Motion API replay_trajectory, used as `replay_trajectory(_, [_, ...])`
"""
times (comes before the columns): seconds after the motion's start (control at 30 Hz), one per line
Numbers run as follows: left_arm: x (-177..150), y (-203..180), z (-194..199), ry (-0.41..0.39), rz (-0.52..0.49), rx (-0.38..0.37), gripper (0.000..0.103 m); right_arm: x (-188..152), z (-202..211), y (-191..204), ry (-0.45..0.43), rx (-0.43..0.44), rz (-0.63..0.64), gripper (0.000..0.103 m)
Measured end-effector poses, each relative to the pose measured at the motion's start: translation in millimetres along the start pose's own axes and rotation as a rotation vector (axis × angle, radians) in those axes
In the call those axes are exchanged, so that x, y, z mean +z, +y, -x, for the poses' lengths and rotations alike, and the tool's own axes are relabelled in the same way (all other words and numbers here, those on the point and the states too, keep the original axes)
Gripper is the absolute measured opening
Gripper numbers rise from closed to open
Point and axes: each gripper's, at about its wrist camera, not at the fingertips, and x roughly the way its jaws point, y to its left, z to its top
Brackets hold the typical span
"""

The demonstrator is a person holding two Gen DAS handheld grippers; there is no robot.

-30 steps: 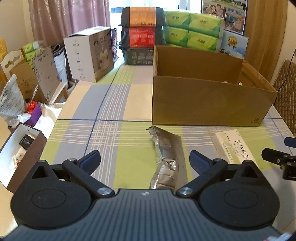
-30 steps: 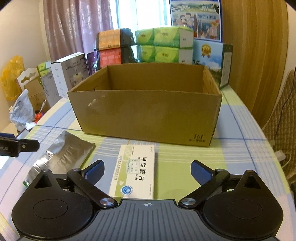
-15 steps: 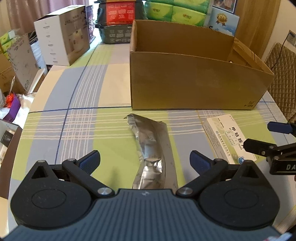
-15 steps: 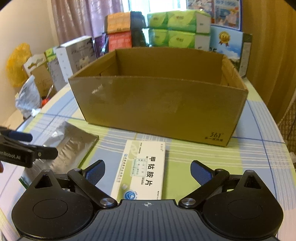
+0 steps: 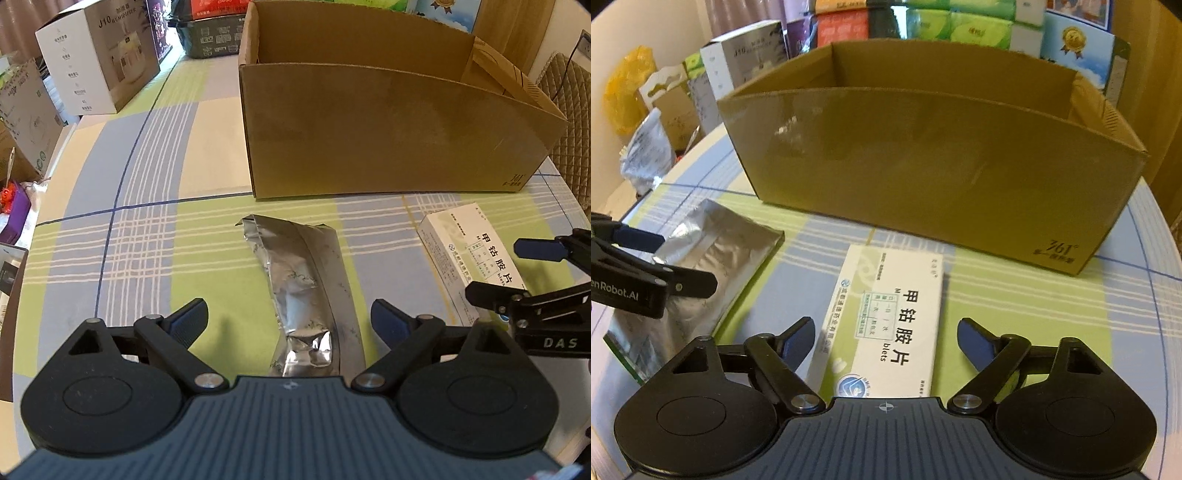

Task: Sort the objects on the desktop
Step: 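Close the left tool on the silver foil bag while the right tool grasps the white medicine box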

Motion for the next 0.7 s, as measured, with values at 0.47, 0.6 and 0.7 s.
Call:
replay_trajectory(0.47, [-2.2, -6.5, -14.6, 0.06, -0.048, -0.005, 0.084, 0.0, -8.9, 1.9, 0.048, -0.036, -0.012, 0.07])
replay_trajectory(0.6, [-3.4, -10.2, -18.6, 0.084, -0.063, 0.003, 0.084, -0.4, -9.0, 3.3, 0.053, -0.04, -0.008, 0.07])
replay_trajectory(0.7, [-4.4, -10.6, -22.7, 0.095, -0.068, 0.0, 0.084, -0.4, -9.3, 3.5, 0.053, -0.041, -0.009, 0.07])
